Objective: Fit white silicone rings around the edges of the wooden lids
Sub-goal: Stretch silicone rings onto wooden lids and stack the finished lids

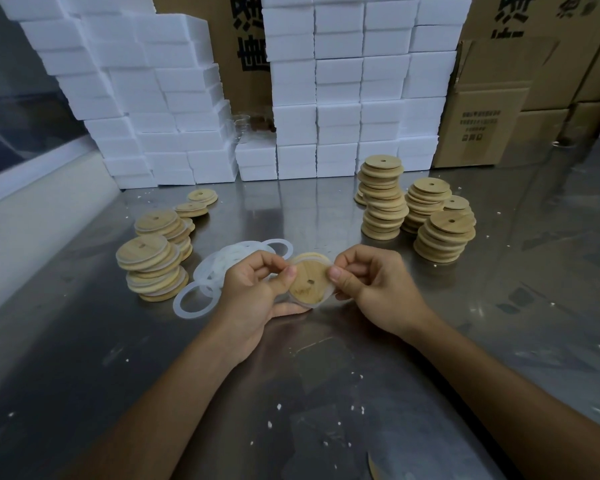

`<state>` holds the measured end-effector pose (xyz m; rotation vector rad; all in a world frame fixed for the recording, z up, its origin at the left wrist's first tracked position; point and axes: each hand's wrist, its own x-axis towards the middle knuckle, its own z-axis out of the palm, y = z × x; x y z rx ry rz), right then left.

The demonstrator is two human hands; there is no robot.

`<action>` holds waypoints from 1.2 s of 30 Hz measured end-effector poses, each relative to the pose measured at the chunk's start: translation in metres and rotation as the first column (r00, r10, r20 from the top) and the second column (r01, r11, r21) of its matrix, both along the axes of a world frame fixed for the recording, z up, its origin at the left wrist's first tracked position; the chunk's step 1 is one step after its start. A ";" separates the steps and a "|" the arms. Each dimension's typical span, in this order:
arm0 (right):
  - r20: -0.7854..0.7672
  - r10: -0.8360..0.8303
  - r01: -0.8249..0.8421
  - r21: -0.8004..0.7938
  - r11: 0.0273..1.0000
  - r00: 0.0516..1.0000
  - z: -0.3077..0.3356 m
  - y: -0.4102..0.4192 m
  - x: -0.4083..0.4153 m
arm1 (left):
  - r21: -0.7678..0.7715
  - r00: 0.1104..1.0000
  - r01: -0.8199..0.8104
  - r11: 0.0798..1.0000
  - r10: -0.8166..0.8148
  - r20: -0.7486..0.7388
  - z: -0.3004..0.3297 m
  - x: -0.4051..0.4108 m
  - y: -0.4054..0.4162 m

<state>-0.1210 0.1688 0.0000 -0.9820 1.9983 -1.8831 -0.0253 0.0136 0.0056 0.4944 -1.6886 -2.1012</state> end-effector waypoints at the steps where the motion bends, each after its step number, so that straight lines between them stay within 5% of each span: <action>1: 0.002 0.006 -0.006 0.005 1.000 1.000 0.000 0.000 0.001 | -0.066 1.000 -0.008 0.998 0.007 -0.015 0.000 0.001 0.000; 7: -0.327 -0.070 0.109 0.101 0.989 0.942 0.000 0.001 0.006 | -0.576 0.993 -0.082 0.814 0.021 -0.113 0.001 0.001 0.000; 11: -0.472 -0.029 0.109 0.142 0.984 0.881 0.004 0.002 0.006 | -0.691 0.988 -0.087 0.717 -0.028 -0.153 0.002 0.001 0.003; 17: -0.128 0.026 -0.021 0.041 0.999 0.991 0.007 0.000 0.002 | -0.623 0.992 -0.064 0.780 -0.018 -0.124 0.002 0.001 0.000; 36: -0.307 -0.148 0.174 0.058 0.983 0.940 -0.003 -0.002 -0.003 | -0.125 0.999 -0.042 0.991 0.043 0.004 0.006 0.001 0.006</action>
